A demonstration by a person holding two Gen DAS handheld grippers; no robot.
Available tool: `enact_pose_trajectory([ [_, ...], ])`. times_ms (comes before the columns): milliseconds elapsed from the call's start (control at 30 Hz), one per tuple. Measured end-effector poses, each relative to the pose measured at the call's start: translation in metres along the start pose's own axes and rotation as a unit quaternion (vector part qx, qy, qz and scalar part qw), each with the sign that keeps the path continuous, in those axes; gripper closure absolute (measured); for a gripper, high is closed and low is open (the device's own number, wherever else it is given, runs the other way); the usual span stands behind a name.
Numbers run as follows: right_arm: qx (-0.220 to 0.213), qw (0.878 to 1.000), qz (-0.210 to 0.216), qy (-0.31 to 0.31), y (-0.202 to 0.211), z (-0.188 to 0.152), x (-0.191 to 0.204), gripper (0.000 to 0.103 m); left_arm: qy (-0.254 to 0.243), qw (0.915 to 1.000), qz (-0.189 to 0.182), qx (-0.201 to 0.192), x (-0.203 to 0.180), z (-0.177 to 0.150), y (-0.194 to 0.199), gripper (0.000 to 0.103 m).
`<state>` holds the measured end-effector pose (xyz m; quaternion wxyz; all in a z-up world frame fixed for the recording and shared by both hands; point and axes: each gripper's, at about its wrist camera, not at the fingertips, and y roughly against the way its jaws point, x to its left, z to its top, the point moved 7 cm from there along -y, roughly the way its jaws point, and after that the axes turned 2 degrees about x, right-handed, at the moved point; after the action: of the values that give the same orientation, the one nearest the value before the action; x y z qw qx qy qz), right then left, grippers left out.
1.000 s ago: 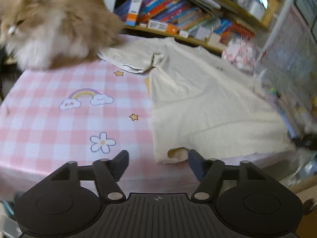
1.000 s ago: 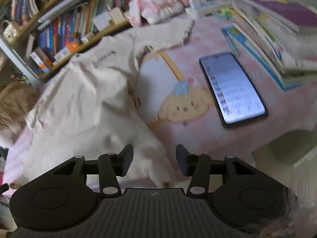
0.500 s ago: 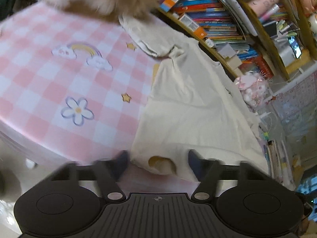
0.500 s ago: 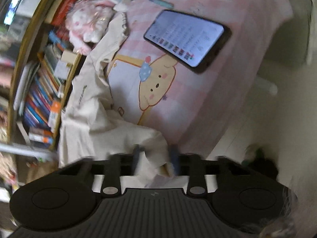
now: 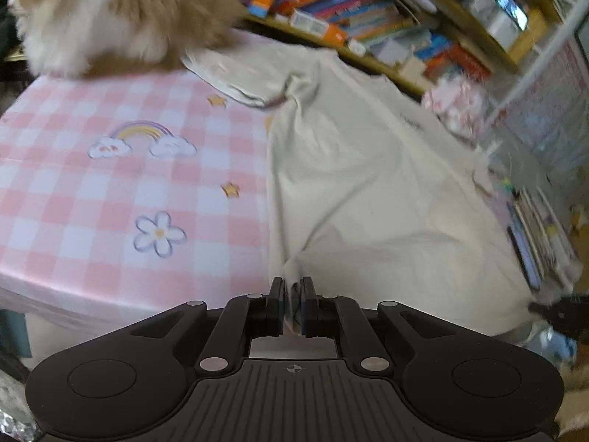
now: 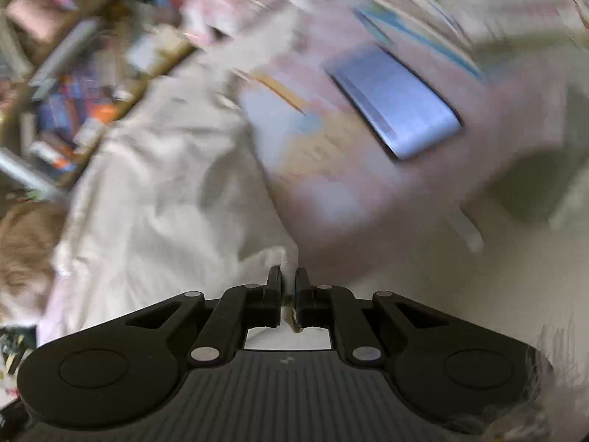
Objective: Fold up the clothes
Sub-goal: 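Pull the hem with both grippers to straighten the shirt on the mat, then open both grippers and release the hem onto the mat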
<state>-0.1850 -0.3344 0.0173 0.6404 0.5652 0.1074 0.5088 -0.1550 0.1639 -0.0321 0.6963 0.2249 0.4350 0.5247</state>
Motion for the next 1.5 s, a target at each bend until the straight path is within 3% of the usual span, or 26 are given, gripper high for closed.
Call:
enact_pose_trajectory([
  [100,-0.007,1.000,-0.013,-0.004,-0.005,0.002,-0.008,0.096,-0.025,0.9996,-0.001,0.014,-0.012,-0.008,-0.006,0.096],
  [200,-0.050,0.998,-0.031,0.007,0.004,0.016,-0.013,0.096,-0.040,0.9984,-0.027,0.028,-0.029,-0.017,-0.010,0.096],
  [300,-0.085,0.994,-0.057,0.024,0.014,0.030,-0.016,0.096,-0.051,0.9977,-0.030,0.034,-0.040,-0.023,-0.016,0.096],
  [467,-0.002,0.996,-0.042,0.075,-0.018,0.002,-0.007,0.096,-0.026,0.9992,0.002,0.031,-0.013,-0.022,-0.011,0.096],
  [700,-0.002,0.996,-0.065,0.065,-0.021,-0.009,-0.018,0.096,-0.060,0.9968,-0.009,0.052,-0.023,-0.028,-0.017,0.095],
  [800,0.004,0.995,-0.069,0.066,-0.022,-0.008,-0.016,0.096,-0.059,0.9969,-0.004,0.052,-0.017,-0.024,-0.013,0.082],
  [867,0.014,0.995,-0.065,0.074,-0.021,-0.008,-0.013,0.090,-0.064,0.9973,0.007,0.033,-0.015,-0.015,-0.003,0.065],
  [900,0.010,0.995,-0.065,0.079,-0.017,-0.007,-0.011,0.086,-0.070,0.9973,0.012,0.015,-0.014,-0.008,0.005,0.050],
  [933,-0.001,0.994,-0.062,0.085,-0.010,-0.003,-0.009,0.070,-0.076,0.9970,0.015,-0.010,-0.014,0.001,0.013,0.042],
  [967,-0.011,0.994,-0.060,0.092,-0.003,0.000,-0.006,0.060,-0.078,0.9962,0.016,-0.035,-0.014,0.011,0.020,0.040],
  [1067,-0.048,0.993,-0.037,0.105,0.013,0.020,0.008,0.060,-0.068,0.9925,0.007,-0.101,-0.017,0.040,0.029,0.039],
  [1133,-0.069,0.991,-0.021,0.114,0.015,0.036,0.019,0.060,-0.056,0.9911,0.000,-0.121,-0.024,0.054,0.019,0.038],
  [1233,-0.086,0.988,-0.008,0.129,0.002,0.062,0.034,0.059,-0.054,0.9921,0.003,-0.113,-0.045,0.066,-0.011,0.038],
  [1400,-0.089,0.984,-0.012,0.151,-0.045,0.111,0.054,0.058,-0.055,0.9947,0.001,-0.086,-0.079,0.057,-0.045,0.038],
  [1500,-0.087,0.986,-0.023,0.143,-0.073,0.146,0.053,0.058,-0.071,0.9947,0.014,-0.074,-0.095,0.048,-0.060,0.032],
])
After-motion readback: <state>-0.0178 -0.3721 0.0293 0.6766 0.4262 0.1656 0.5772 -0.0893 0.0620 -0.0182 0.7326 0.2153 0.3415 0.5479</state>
